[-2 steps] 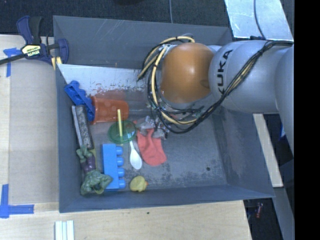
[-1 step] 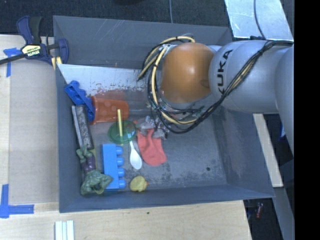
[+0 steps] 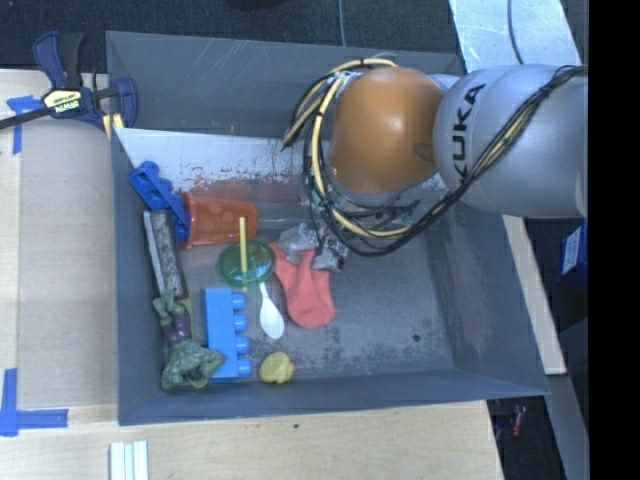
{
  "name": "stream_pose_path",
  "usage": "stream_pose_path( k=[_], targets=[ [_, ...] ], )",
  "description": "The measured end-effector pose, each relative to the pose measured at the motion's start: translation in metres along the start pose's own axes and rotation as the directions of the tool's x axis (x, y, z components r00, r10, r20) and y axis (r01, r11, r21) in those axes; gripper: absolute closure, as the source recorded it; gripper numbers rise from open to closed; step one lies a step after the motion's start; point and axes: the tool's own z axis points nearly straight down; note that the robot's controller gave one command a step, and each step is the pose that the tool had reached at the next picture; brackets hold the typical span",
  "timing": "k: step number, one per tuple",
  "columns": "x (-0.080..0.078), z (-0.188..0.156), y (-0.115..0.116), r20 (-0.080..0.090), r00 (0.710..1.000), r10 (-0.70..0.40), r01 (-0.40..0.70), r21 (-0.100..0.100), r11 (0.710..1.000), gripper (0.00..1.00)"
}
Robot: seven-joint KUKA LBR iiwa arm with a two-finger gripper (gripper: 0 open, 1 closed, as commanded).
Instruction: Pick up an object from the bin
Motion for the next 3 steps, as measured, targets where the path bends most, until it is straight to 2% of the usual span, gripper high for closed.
stream_pose_path(
  k=[1,3],
  targets=[
    [-0.002,-0.044,-0.003,0.006,1.000,0.001,-0.001,0.010,1.000,1.00],
    [-0.003,-0.067,-0.004,0.012,1.000,0.005,-0.006,0.016,1.000,1.00]
  ],
)
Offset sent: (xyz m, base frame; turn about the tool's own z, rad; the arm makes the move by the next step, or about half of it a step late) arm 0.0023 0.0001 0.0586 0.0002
